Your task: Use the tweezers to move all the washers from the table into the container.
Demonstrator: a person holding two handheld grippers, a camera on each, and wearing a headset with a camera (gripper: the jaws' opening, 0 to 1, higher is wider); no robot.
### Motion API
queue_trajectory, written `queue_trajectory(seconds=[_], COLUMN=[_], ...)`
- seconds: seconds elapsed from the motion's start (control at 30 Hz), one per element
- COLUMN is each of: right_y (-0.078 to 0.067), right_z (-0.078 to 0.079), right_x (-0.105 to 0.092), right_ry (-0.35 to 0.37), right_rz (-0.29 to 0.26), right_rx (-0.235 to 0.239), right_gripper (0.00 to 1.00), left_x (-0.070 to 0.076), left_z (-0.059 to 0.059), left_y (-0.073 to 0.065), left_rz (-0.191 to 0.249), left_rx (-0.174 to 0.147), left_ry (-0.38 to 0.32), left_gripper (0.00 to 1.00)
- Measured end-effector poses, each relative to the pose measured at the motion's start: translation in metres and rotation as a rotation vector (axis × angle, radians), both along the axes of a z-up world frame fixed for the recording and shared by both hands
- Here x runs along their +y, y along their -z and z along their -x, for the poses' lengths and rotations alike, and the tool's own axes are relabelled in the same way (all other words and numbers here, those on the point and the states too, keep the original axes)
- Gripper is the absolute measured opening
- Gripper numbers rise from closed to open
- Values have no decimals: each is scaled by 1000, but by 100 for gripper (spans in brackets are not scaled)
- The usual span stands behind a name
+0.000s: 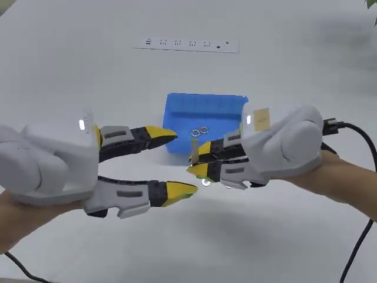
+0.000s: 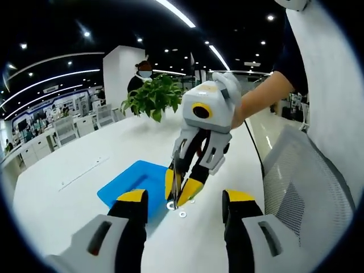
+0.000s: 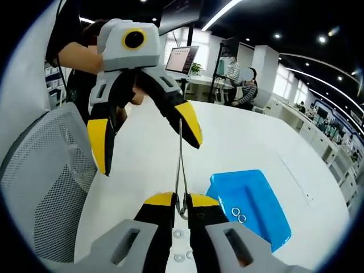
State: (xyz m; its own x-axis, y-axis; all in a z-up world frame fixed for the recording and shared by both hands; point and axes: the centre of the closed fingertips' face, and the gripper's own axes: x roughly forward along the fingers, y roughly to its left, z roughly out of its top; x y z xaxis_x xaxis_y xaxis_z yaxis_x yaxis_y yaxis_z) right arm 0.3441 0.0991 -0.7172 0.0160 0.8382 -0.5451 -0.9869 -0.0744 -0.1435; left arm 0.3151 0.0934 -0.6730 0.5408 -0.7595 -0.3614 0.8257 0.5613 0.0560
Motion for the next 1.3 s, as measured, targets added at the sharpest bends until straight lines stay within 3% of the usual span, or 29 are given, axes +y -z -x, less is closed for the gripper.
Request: queue_trajectory(seconds=[0.2,0.3,0.53,0.63,0.8,0.87,0.93,1.07,1.3], right_y=[-23,-28,-22,-12,5,14,24,41,50], right_z=[-25,-46,-90,-105,-113,-112,-109,-106,-107], right_x=[-7,-15,-23,-22,-15,-13,-12,-11,-9], right_ry=[49,92,194,222,232,227,215,184,192], right_rz=[-42,-53,-87,-94,-106,-92,-71,-26,-22], right_rx=[-30,-39,-11,4,55,65,70,66,82], right_gripper=[9,9,9,9,9,9,9,9,9], left_x=[13,15,19,17,18,26,36,44,41], left_z=[5,8,8,14,17,14,6,-1,-4], left_y=[2,2,3,9,20,27,28,26,28], left_rz=[13,11,20,17,-15,-17,-33,-27,-34], left_rx=[9,8,14,51,86,129,117,116,133], left_ry=[-73,-89,-134,-117,-106,-142,-191,-218,-217], left_gripper=[67,69,68,68,74,77,77,77,76])
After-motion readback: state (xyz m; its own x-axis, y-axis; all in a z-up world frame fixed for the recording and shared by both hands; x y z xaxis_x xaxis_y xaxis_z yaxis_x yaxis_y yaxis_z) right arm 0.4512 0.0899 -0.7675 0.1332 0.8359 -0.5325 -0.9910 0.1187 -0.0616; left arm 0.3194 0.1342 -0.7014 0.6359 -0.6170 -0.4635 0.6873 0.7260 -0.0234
